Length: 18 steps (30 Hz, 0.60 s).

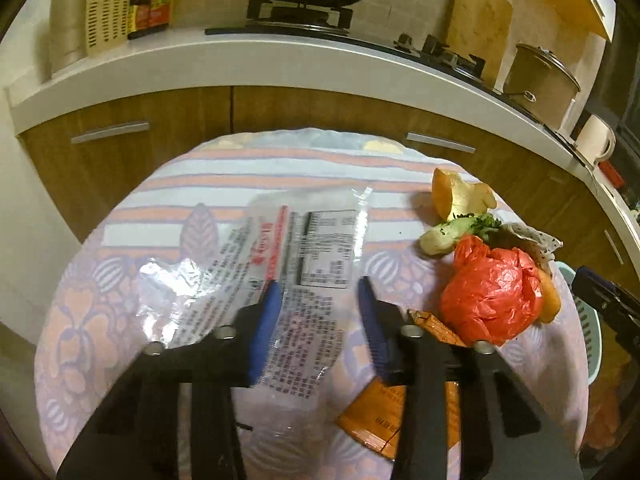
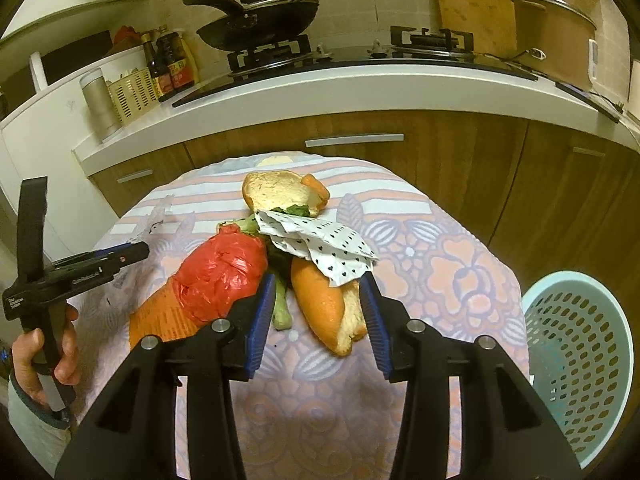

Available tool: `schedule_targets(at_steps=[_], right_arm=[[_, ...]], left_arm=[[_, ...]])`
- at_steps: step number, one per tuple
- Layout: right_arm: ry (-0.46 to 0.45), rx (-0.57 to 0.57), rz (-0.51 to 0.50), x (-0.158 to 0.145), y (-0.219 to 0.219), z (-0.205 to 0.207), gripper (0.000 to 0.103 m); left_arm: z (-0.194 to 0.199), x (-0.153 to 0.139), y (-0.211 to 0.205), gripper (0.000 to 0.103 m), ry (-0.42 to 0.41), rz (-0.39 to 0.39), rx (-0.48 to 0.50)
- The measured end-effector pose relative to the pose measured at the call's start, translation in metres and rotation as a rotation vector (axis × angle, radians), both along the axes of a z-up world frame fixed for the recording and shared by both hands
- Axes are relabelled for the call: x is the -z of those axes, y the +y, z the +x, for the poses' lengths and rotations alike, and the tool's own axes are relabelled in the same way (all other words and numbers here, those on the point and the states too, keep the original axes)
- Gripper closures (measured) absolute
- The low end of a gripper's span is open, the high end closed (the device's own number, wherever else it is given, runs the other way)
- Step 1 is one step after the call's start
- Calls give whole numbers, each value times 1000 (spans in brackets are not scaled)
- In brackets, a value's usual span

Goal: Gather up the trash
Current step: 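Grasp the clear snack packet with the left gripper while the right grasps the dotted napkin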

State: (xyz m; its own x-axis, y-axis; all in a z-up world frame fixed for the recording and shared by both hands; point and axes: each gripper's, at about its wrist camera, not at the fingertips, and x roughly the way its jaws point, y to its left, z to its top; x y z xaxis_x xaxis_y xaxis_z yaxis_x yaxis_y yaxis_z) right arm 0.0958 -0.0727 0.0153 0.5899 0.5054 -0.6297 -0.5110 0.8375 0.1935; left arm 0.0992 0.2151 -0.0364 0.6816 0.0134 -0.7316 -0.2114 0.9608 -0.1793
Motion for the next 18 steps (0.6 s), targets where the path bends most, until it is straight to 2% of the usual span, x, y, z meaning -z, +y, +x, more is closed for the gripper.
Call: schedule_targets(at_steps=[1, 2, 4, 7, 11, 18], right_arm=[[-6, -3, -5, -1, 1, 1, 58], [-16, -9, -14, -2, 3, 2, 50], [-31, -25, -26, -4, 7, 5, 46], [-47, -55, -60, -5, 16, 15, 46], [-55, -91, -160, 2, 34, 32, 46], [-83, -134, -251, 12, 61, 43, 46]], left_arm=[[1, 1, 0, 85, -3, -12, 7], [1, 2, 1, 87, -5, -20, 7], [2, 6, 3, 94, -7, -32, -3], [-1, 11, 6, 96, -26, -62, -11], [-4, 10, 10, 96, -51, -92, -23], [-6, 0, 7, 96, -76, -96, -22]])
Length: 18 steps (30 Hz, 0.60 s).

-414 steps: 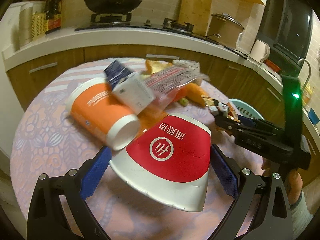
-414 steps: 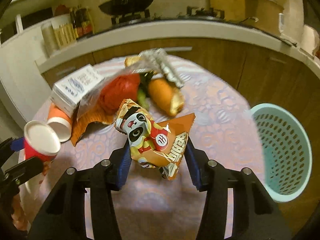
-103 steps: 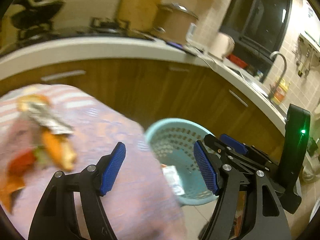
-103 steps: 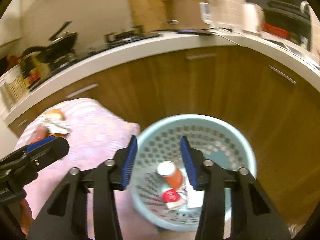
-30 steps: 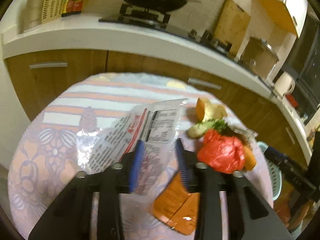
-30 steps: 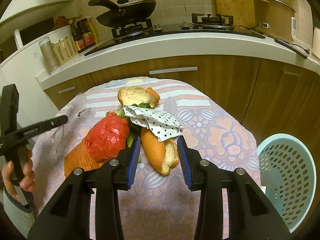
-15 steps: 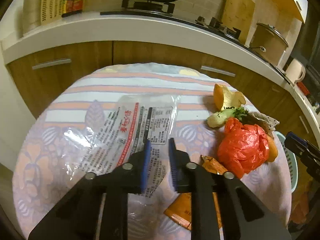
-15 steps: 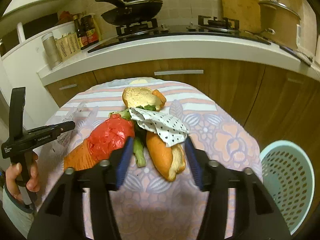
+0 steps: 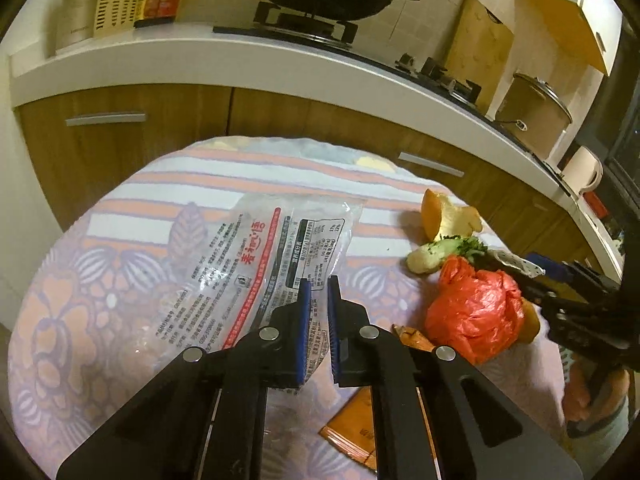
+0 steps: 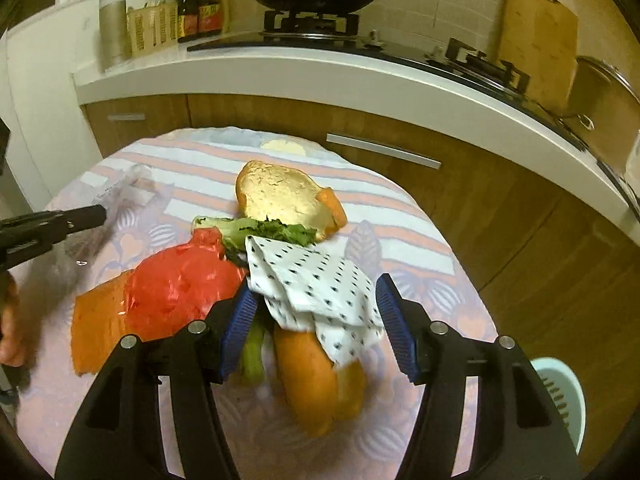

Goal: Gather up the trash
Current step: 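Grasp the clear snack packet with the left gripper while the right grasps the dotted napkin, then carry the packet and napkin over the blue basket and open both grippers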

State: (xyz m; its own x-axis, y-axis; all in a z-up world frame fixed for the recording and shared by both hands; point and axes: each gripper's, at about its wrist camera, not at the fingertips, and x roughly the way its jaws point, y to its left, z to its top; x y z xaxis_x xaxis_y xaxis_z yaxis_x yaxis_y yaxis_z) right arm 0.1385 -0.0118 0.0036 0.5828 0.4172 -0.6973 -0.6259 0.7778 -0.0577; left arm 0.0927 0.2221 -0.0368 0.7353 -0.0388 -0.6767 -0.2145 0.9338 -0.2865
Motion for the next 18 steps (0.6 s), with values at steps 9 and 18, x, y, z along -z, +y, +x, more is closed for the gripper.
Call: schedule_targets(at_steps=[9, 18], right_arm=[[-33, 43, 84, -14, -17, 1, 89], [-82, 151, 215, -47, -85, -14, 96]], left_arm=[[-7, -24, -24, 98, -48, 29, 31], [-12, -67, -72, 98, -148, 18, 128]])
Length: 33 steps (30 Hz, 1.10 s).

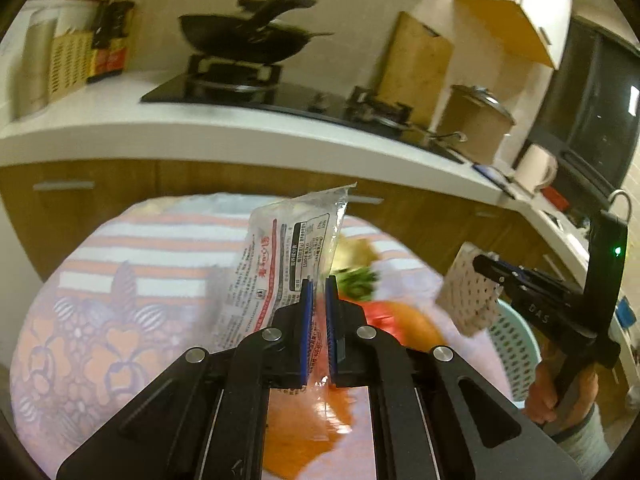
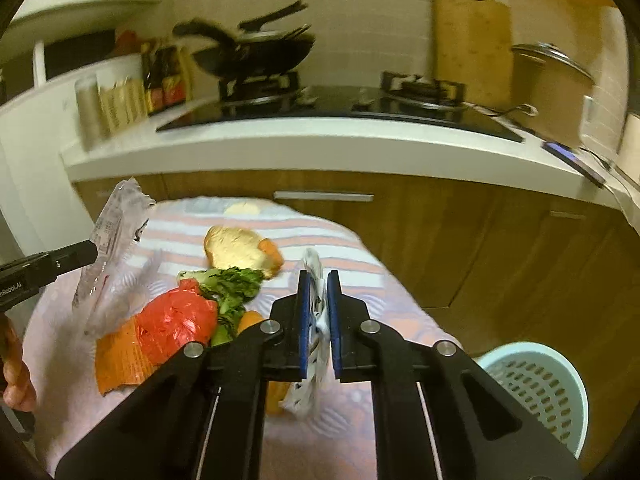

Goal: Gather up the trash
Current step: 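Carry the packet and napkin over the blue basket and open both grippers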

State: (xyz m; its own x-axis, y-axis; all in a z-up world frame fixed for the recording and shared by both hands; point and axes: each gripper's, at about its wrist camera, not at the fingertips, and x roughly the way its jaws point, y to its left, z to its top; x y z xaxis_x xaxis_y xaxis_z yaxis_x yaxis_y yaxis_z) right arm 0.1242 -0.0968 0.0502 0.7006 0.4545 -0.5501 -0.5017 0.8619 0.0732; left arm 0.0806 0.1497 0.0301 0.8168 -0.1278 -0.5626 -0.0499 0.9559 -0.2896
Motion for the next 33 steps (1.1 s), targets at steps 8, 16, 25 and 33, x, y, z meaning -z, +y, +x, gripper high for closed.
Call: schedule_targets(at_steps=[8, 16, 25, 33], right_arm=[[-28, 57, 59, -12, -58, -18, 98], [-31, 154, 94, -11, -125, -26, 98], [13, 280, 115, 11, -199, -21, 98], [131, 314, 110, 55, -230, -9, 98]], left_arm=[[6, -21, -57, 99, -38, 13, 97], [18, -33, -134, 99, -65, 4, 254], [46, -22, -217, 100, -39, -48, 429], [83, 24, -278, 100, 61, -83, 533]])
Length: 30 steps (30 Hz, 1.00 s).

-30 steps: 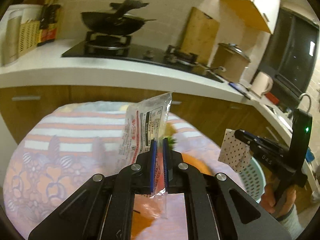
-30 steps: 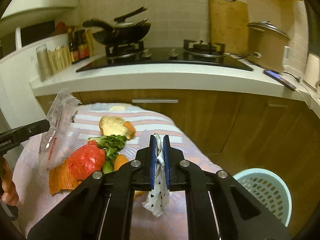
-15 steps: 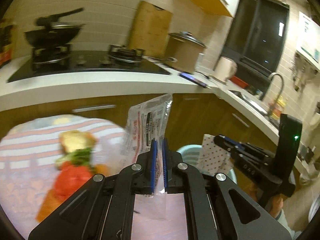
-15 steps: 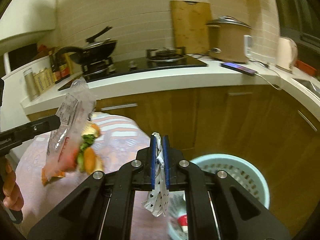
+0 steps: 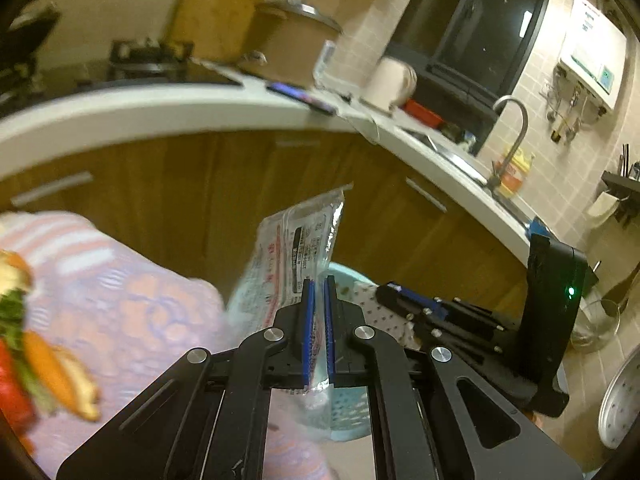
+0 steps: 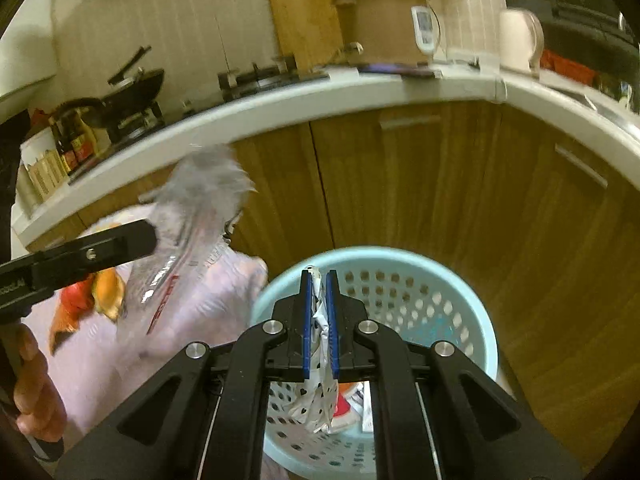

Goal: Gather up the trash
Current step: 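Carry the packet and napkin over the blue basket and open both grippers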

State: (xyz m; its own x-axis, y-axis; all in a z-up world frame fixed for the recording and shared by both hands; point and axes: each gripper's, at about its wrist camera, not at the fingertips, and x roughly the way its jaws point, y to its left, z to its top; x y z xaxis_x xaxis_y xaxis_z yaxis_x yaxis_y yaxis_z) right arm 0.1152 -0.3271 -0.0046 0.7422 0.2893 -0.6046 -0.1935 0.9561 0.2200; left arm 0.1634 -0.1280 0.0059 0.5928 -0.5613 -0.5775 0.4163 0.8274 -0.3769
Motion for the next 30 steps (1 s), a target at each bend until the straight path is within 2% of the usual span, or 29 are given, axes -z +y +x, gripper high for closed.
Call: schedule_targets(at_steps=[6, 8, 9, 10, 12, 16, 24, 30], right_arm=[[82, 13, 11, 29, -9, 5, 98], [101, 27, 2, 35, -11, 7, 96], [110, 31, 5, 36, -11, 9, 94], [118, 37, 9, 38, -13, 10, 89], [122, 52, 12, 41, -17, 9, 83], [112, 79, 14, 40, -22, 4, 55], [60, 53, 10, 19, -5, -8, 55], [2, -15, 1, -8, 31, -19, 55]], left_arm=[[14, 33, -31, 96, 52, 22, 48], [16, 38, -38, 85, 63, 31, 58], [18, 40, -38, 69, 68, 34, 56], [18, 42, -39, 62, 64, 40, 43], [19, 43, -36, 60, 68, 41, 34], [15, 41, -24, 57, 64, 34, 17], [-6, 25, -1, 57, 28, 17, -12], [-34, 4, 38, 44, -32, -7, -91]])
